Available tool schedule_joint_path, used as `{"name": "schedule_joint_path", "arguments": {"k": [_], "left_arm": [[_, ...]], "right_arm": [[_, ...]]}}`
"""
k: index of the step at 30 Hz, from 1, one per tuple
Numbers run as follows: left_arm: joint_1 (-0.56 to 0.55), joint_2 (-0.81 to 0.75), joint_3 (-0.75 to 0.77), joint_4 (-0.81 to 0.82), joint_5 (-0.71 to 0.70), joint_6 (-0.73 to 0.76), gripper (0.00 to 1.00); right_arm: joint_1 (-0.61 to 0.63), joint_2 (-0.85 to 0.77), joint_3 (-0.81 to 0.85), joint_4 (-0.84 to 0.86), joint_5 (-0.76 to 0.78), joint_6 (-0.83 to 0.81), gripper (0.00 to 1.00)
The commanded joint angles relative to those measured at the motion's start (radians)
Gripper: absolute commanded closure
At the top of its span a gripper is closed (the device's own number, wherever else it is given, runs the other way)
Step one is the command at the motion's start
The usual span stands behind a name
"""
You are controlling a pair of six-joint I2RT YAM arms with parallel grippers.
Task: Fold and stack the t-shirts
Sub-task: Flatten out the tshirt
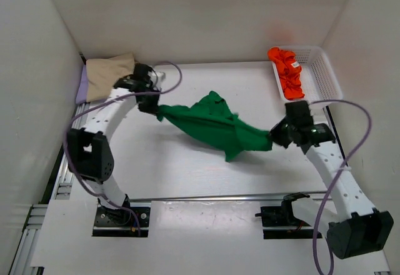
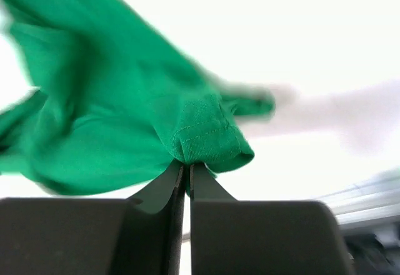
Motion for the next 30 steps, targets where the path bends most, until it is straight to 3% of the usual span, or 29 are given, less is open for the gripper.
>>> {"name": "schedule_joint_path", "arguments": {"k": [1,3,7,10,12,16,19,21,23,24,27,30], "left_arm": [[0.097,-0.123,0.132,-0.087,-0.118,0.005,0.9],[0.2,-0.112,0.235,-0.127,-0.167,0.005,0.9],[0.343,-0.023,0.702,-0.251,-0.205,0.005,0.9],[0.369,-0.027,0.807,-0.307,-0.217,0.005,0.9],[0.369,-0.123,0.726,-0.287,-0.199,0.005,0.9],[0.322,-0.283,0.413,-0.218,-0.188,0.005,0.9],[0.322,-0.337,0.235,-0.218,-0.188,0.005,0.9],[0.362,-0.356,0.137,-0.277,-0.15,0.005,0.9],[0.362,-0.385,0.03,-0.324,-0.112,0.005,0.9],[0.362,-0.397,-0.012,-0.344,-0.096,0.005,0.9],[0.362,-0.451,-0.178,-0.41,-0.05,0.005,0.9],[0.362,-0.475,-0.301,-0.472,-0.023,0.005,0.9]], "right_arm": [[-0.083,-0.041,0.22,-0.031,0.011,-0.128,1.0],[-0.148,-0.013,0.321,-0.031,-0.013,-0.157,1.0],[-0.261,0.047,0.508,-0.043,-0.078,-0.18,1.0],[-0.341,0.047,0.541,-0.075,-0.145,-0.105,1.0],[-0.352,0.025,0.512,-0.065,-0.19,-0.084,1.0],[-0.352,-0.028,0.302,-0.046,-0.34,0.005,0.99],[-0.352,-0.128,0.024,-0.057,-0.381,0.125,0.96],[-0.352,-0.228,-0.146,-0.088,-0.368,0.176,0.78],[-0.352,-0.304,-0.202,-0.131,-0.307,0.188,0.53],[-0.352,-0.32,-0.202,-0.143,-0.244,0.188,0.48],[-0.331,-0.308,-0.158,-0.132,-0.185,0.138,0.43],[-0.227,-0.138,-0.027,-0.103,-0.115,0.037,0.4]]}}
